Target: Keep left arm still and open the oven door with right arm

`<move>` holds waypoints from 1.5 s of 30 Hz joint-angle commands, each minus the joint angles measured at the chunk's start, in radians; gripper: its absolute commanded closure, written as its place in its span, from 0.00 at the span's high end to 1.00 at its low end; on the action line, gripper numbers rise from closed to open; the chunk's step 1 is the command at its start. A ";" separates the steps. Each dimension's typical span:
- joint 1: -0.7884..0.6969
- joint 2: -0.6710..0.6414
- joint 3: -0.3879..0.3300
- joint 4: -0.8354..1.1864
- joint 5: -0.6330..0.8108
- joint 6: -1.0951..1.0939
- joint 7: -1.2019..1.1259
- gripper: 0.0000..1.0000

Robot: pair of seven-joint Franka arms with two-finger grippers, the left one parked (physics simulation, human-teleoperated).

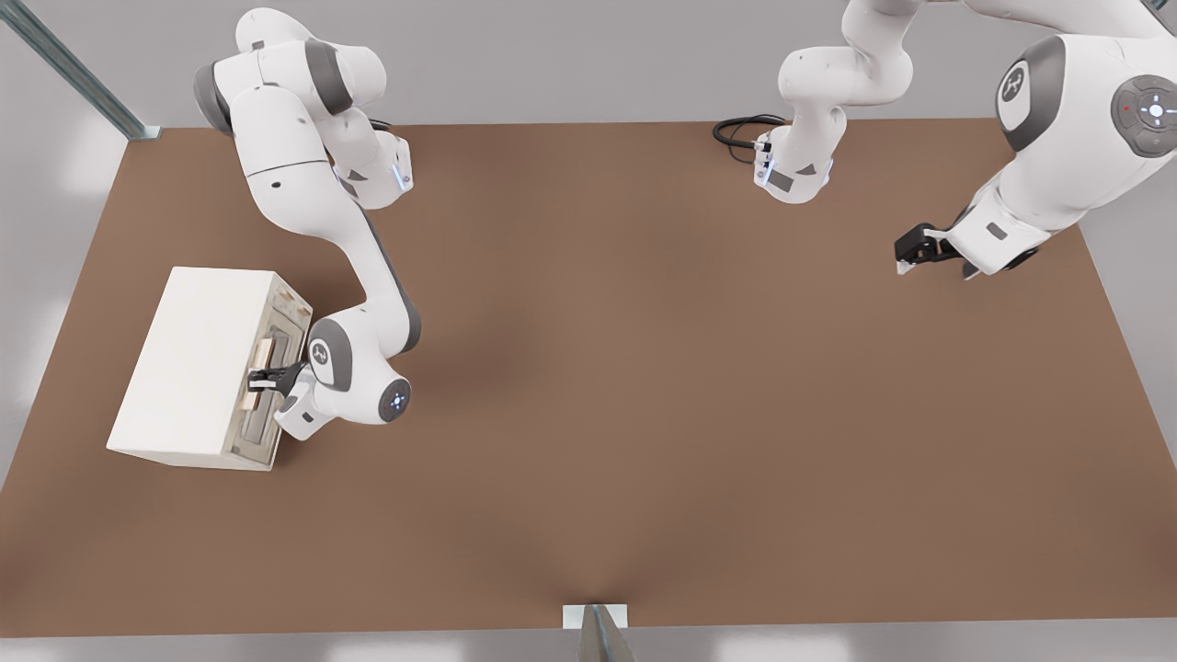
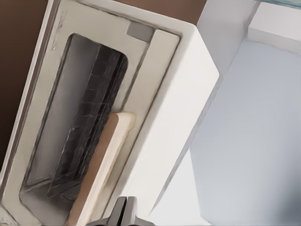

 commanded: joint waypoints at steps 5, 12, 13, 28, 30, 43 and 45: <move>-0.010 0.014 0.000 -0.001 0.003 0.010 0.086 0.21; -0.015 0.022 0.000 -0.001 0.008 0.012 0.086 0.21; -0.016 0.027 0.000 -0.001 0.008 0.013 0.086 0.21; -0.029 0.036 0.000 -0.007 0.008 0.027 0.090 0.21; -0.029 0.037 0.000 -0.009 0.008 0.029 0.090 0.21; 0.023 0.039 0.007 0.000 0.050 0.016 0.106 0.21; 0.071 0.039 0.007 0.034 0.098 -0.005 0.106 0.21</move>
